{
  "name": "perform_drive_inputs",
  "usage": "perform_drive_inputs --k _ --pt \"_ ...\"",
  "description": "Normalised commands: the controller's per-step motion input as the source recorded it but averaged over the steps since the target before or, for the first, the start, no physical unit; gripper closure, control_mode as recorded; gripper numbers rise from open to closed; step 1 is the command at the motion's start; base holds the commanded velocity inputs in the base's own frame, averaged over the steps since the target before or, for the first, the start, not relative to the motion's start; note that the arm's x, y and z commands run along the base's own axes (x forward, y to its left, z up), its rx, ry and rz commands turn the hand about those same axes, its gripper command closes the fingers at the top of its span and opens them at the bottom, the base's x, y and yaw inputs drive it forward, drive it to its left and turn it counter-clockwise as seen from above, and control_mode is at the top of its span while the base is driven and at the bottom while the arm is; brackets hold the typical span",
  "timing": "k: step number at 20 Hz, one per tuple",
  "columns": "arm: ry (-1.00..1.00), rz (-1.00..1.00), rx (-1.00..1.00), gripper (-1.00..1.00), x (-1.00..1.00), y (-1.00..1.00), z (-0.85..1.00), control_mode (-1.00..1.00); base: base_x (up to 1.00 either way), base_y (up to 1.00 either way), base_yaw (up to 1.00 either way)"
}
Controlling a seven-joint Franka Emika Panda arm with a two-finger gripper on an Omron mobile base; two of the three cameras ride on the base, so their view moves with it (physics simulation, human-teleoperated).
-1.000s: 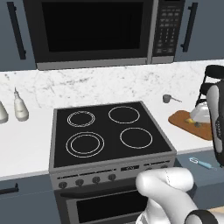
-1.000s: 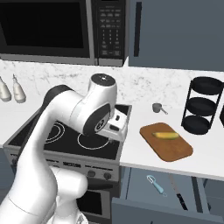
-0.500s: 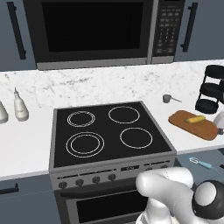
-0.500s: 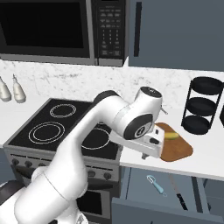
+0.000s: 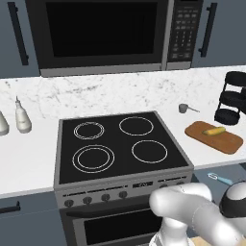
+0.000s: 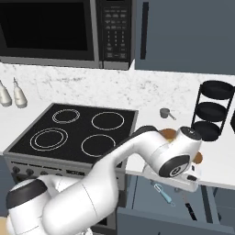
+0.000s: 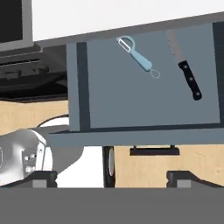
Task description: Place the appropriate cutting tool for cutting the cucumber skin on the cutting board.
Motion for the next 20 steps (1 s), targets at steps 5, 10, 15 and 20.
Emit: perform_drive_inputs --k 5,10,15,20 --pt "0.11 0.05 0.00 -1.00 0.33 -0.24 -0.71 -1.00 0.00 0.00 0.00" --pt "0.12 0.01 0.00 -1.00 0.40 -0.05 -0.83 -1.00 0.00 0.00 0.00" --pt "0.13 0.00 0.00 -1.00 0.42 0.00 -0.64 -1.00 0.00 0.00 0.00" --pt "0.09 0.00 0.00 -1.00 0.22 0.00 -0.52 -1.00 0.00 0.00 0.00"
